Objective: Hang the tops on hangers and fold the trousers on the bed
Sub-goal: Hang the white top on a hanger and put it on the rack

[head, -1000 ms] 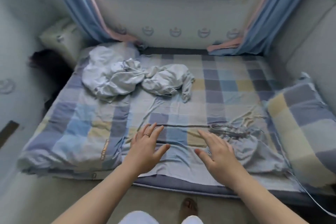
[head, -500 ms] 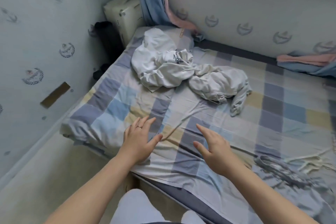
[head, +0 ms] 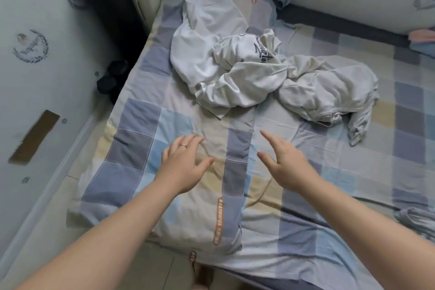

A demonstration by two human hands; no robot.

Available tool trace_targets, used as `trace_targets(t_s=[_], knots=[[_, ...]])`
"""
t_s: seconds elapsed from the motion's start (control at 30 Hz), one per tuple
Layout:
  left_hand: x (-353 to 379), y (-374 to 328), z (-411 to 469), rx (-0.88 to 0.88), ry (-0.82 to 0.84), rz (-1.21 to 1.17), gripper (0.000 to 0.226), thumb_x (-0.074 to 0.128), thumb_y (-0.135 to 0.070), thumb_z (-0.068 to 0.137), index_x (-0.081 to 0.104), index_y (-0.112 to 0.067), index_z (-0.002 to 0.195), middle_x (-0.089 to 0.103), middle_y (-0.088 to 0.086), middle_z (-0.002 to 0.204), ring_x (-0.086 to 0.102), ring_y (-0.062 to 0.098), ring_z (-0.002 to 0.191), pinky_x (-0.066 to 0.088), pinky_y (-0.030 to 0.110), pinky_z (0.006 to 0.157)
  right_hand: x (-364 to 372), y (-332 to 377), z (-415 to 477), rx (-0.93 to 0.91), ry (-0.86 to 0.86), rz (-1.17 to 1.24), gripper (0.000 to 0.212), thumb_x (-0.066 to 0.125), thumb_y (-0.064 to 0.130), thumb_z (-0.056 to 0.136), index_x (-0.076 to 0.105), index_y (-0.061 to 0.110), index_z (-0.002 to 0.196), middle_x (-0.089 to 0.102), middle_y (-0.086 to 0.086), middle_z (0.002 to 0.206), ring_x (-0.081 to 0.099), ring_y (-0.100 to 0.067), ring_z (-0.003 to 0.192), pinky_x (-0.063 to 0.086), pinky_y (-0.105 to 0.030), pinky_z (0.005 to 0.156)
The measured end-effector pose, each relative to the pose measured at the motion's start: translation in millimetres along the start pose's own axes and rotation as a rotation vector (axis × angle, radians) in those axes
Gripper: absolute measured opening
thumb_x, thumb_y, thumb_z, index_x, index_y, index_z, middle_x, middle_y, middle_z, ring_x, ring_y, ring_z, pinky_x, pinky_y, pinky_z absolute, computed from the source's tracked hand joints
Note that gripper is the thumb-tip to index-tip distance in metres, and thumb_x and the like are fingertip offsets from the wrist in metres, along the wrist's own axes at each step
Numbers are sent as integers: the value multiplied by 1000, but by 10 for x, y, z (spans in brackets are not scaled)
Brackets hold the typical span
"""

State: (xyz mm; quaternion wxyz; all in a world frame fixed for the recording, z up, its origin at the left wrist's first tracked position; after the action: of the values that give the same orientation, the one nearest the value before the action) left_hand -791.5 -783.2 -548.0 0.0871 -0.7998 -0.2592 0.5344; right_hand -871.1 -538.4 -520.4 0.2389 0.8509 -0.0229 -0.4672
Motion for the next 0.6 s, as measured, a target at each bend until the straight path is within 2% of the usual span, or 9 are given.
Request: trace_targets(t_s=[0.13, 0.27, 0.37, 0.47, 0.5, 0.53, 0.57, 0.6], knots=[[408, 576, 1071, 39, 53, 115, 67, 48, -61, 96, 27, -34, 153, 20, -4, 166, 9, 19, 153, 12, 42, 121, 506, -57, 1267, -11, 6, -47, 63, 47, 44, 101, 21, 33, 157, 36, 5, 158, 37, -24, 141, 34, -46, 112], [986, 1134, 2168, 41, 84, 281, 75, 53, -61, 93, 20, -34, 156, 15, 0, 167, 12, 24, 153, 17, 45, 120, 1103, -194, 2563, -50, -97, -106, 72, 57, 41, 96, 22, 30, 157, 35, -1, 158, 35, -29, 140, 36, -49, 111], [1326, 1428, 2841, -10, 41, 199, 81, 59, -58, 91, 16, -37, 157, 10, 2, 168, 15, 28, 152, 23, 50, 118, 1517, -242, 3270, -56, -190, -171, 80, 61, 46, 92, 16, 36, 157, 19, 3, 164, 18, -29, 149, 30, -53, 114], [1504, 1525, 3359, -9, -63, 103, 90, 66, -54, 88, 11, -40, 157, 8, 1, 168, 22, 34, 149, 26, 53, 117, 1809, -215, 3823, -48, -239, -226, 90, 66, 54, 86, 8, 47, 154, -3, 4, 167, -1, -30, 152, 23, -65, 112], [1523, 1512, 3505, 7, -97, 107, 93, 67, -53, 87, 7, -42, 157, 6, 1, 168, 25, 35, 148, 27, 53, 116, 1864, -219, 3988, -24, -232, -242, 92, 68, 56, 84, 7, 51, 152, -4, 4, 166, -1, -31, 152, 24, -68, 109], [1529, 1488, 3633, 23, -131, 112, 96, 68, -51, 86, 3, -43, 157, 5, 0, 168, 28, 37, 145, 29, 53, 115, 1897, -243, 4141, 4, -221, -250, 90, 68, 56, 82, 9, 52, 150, 2, 1, 165, 7, -33, 150, 28, -67, 107], [1531, 1461, 3754, 34, -161, 104, 99, 68, -51, 86, -1, -45, 156, 6, 0, 168, 33, 38, 142, 32, 54, 113, 1917, -283, 4277, 17, -222, -238, 81, 67, 53, 83, 17, 51, 147, 18, -4, 159, 22, -35, 145, 35, -63, 104], [1539, 1442, 3858, 33, -173, 90, 100, 68, -50, 87, -6, -47, 156, 10, -1, 167, 37, 39, 139, 34, 56, 110, 1925, -329, 4396, 10, -252, -210, 63, 63, 45, 85, 31, 46, 140, 36, -9, 147, 38, -37, 133, 43, -55, 97]])
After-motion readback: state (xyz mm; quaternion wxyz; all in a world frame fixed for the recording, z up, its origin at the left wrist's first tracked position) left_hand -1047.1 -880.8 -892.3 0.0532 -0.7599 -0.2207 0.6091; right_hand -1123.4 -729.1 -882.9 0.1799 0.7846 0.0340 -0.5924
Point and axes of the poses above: each hand's wrist, its own z-axis towards the middle knuckle, its own x-axis out of the palm, y = z × x, the point moved 4 cm from there along z, towards the middle knuckle
